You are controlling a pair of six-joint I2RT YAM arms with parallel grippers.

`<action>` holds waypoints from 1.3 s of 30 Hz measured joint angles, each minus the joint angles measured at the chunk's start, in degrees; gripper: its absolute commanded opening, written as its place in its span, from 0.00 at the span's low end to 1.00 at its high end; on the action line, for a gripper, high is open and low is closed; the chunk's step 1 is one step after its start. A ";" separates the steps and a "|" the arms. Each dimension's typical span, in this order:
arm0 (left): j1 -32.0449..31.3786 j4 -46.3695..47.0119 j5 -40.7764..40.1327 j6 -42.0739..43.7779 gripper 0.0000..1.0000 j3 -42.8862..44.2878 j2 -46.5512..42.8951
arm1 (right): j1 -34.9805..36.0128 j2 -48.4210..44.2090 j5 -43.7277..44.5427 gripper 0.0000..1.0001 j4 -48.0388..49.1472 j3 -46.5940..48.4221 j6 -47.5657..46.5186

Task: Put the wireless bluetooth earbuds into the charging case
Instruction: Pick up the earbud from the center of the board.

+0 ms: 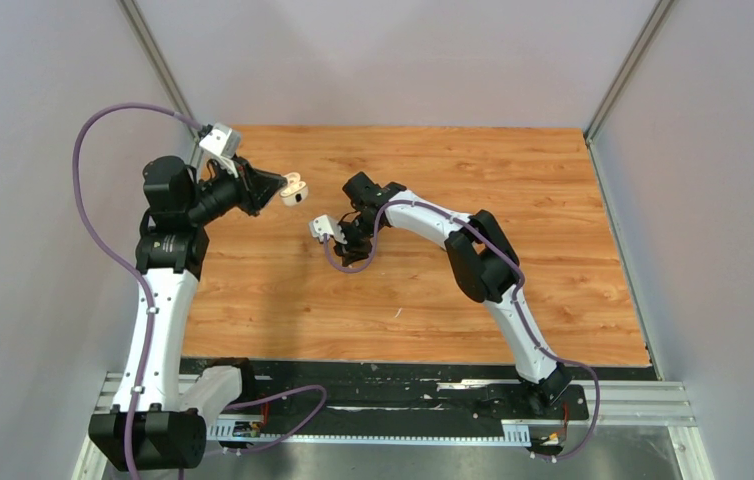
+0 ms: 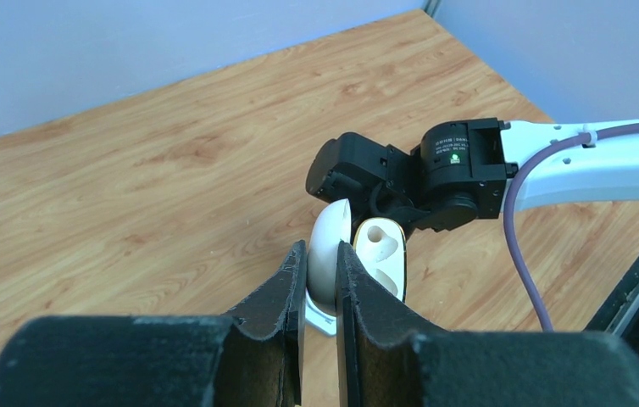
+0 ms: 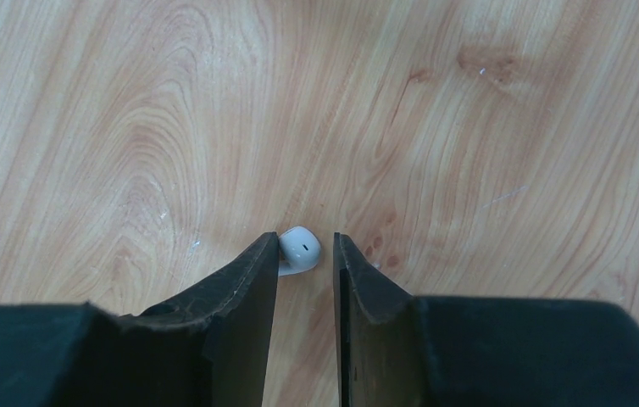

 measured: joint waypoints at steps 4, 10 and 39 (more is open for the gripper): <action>0.00 0.28 0.02 -0.04 0.00 0.00 0.17 | 0.00 0.02 0.35 0.28 -0.09 0.00 -0.15; 0.00 0.57 0.22 -0.11 0.00 -0.02 0.31 | 0.00 0.35 0.31 0.28 -0.07 0.00 -0.42; -0.20 2.89 0.66 -0.87 0.00 -0.28 5.84 | -4.74 -23.85 6.01 0.00 9.40 -17.03 9.73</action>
